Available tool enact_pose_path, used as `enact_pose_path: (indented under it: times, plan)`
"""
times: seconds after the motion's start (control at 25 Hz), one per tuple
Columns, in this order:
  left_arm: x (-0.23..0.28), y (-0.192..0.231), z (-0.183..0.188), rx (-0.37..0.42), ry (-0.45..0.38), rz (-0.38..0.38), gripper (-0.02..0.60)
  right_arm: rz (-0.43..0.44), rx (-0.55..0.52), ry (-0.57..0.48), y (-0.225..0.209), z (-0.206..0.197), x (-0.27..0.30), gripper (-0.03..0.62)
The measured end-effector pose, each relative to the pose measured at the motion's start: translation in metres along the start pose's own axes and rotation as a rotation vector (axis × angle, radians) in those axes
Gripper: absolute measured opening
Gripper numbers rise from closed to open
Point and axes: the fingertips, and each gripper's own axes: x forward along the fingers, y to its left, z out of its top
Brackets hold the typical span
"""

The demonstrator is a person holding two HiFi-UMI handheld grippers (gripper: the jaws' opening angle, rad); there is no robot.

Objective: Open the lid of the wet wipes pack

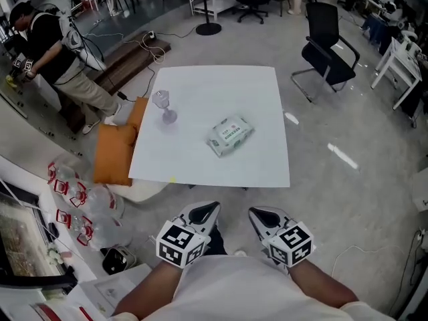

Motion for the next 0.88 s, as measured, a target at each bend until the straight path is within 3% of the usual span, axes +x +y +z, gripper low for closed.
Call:
enact_pose_path:
  times: [0.44,0.88]
  plan:
    - [0.032,0.1,0.078,0.099,-0.042,-0.073,0.002,-0.066,-0.018,-0.006,-0.036,0.083,0.083,0.006]
    - [0.059,0.164,0.093,0.149,-0.009,-0.166,0.002,-0.199,0.029,-0.059,-0.061,0.117,0.136,0.006]
